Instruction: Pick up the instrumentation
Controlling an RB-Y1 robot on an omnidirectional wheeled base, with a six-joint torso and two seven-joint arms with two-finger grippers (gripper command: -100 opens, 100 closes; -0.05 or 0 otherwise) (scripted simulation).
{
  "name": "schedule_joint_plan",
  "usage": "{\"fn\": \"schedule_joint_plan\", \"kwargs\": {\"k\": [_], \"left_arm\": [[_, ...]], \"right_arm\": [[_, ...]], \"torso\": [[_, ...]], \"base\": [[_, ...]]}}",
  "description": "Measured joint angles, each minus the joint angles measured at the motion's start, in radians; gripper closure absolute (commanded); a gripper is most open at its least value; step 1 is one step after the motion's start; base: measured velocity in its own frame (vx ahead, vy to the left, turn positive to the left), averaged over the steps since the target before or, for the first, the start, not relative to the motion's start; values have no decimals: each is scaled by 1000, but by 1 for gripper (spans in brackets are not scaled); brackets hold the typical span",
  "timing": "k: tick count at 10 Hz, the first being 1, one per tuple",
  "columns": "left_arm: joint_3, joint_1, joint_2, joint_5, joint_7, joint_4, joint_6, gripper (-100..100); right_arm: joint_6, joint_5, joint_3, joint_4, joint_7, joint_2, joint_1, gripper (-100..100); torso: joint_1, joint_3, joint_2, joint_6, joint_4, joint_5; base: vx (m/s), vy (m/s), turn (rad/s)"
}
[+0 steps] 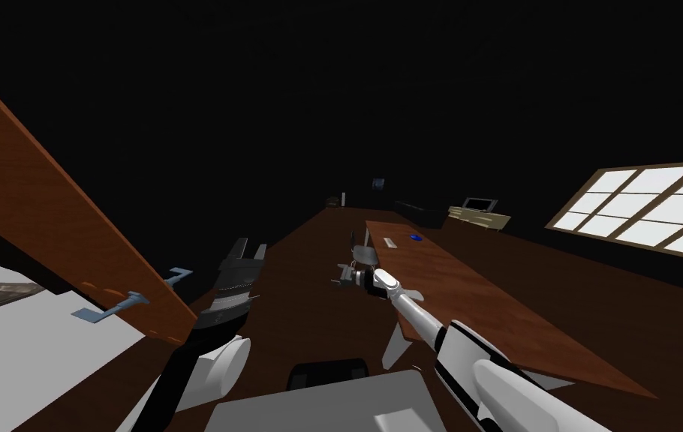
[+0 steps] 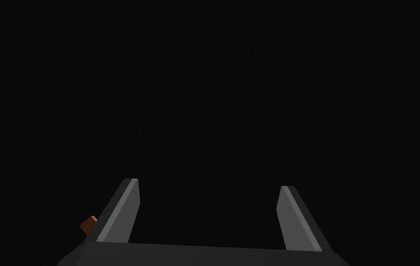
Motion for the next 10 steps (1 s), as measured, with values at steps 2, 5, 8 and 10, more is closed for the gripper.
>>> {"fn": "schedule_joint_plan", "kwargs": {"k": [2, 5, 8, 10], "left_arm": [[0, 0, 0, 0, 0, 0, 0, 0], [0, 0, 0, 0, 0, 0, 0, 0], [0, 0, 0, 0, 0, 0, 0, 0], [0, 0, 0, 0, 0, 0, 0, 0]], "right_arm": [[-6, 37, 46, 45, -9, -36, -20, -100], [-22, 71, 95, 133, 0, -66, -43, -100], [-34, 130, 172, 209, -20, -127, -75, -100], [-51, 157, 212, 273, -20, -162, -93, -100]], "torso": [[0, 0, 1, 0, 0, 0], [0, 0, 0, 0, 0, 0], [-2, 1, 1, 0, 0, 0], [-2, 0, 0, 0, 0, 0]], "base": [[31, -35, 8], [51, -45, 39], [35, -60, 32], [49, -60, 33]]}}
